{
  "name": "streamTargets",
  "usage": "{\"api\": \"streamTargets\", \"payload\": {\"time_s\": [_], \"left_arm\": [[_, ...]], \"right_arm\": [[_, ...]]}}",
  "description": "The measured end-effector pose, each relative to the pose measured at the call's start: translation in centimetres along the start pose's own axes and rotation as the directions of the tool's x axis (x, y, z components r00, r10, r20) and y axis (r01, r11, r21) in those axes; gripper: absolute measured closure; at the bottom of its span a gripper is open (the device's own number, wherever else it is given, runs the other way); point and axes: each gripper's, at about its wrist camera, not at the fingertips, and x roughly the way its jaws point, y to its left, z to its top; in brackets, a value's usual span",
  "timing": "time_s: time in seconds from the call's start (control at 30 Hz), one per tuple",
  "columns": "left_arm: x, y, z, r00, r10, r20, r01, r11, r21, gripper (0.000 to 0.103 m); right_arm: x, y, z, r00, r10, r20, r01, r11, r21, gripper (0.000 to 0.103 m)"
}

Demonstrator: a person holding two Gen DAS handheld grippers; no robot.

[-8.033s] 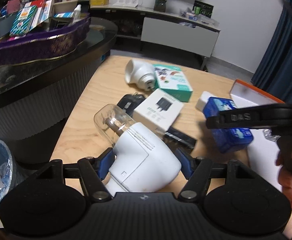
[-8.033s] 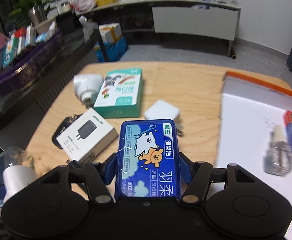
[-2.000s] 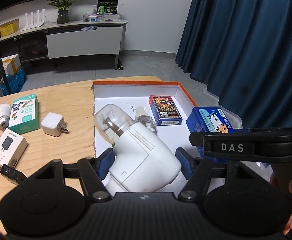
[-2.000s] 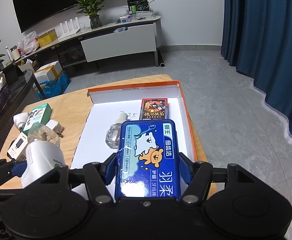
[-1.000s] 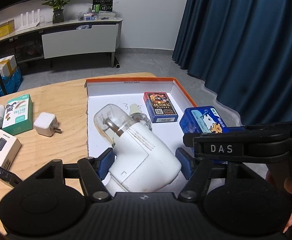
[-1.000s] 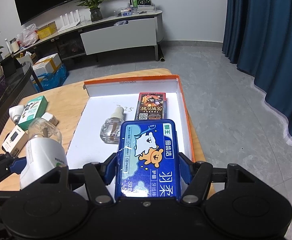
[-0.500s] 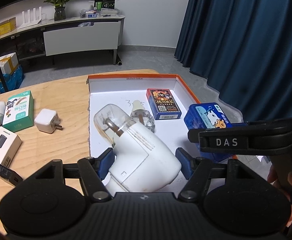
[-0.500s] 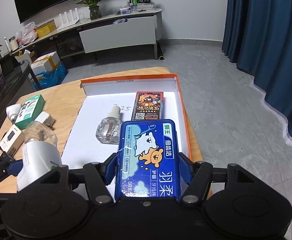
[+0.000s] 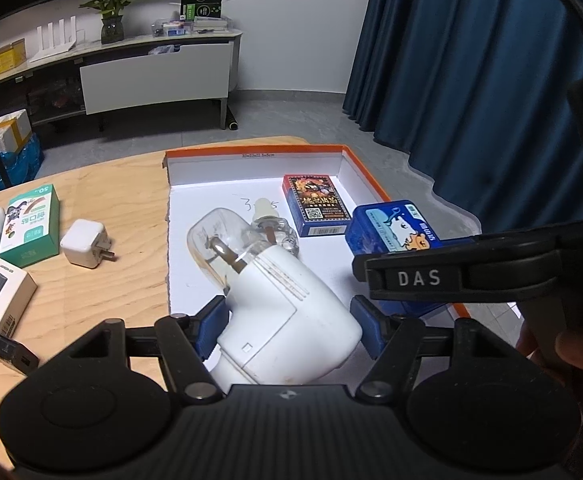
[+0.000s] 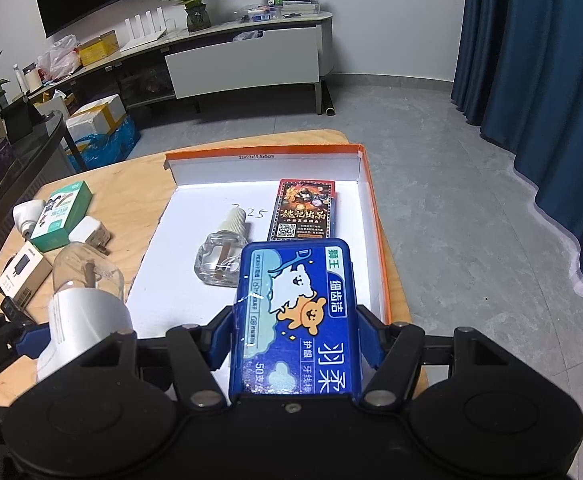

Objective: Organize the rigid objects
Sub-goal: 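Lower the white diffuser with the left gripper while the right gripper lowers the blue tin, then open both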

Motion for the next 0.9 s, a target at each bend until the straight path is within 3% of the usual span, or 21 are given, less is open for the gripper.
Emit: {"api": "streamTargets", "payload": {"time_s": [0.9], "left_arm": [[1.2, -1.3, -0.3, 0.999, -0.018, -0.028, 0.019, 1.0, 0.025, 0.035]], "right_arm": [[1.8, -0.4, 0.3, 0.999, 0.003, -0.041, -0.003, 1.0, 0.004, 0.027]]}}
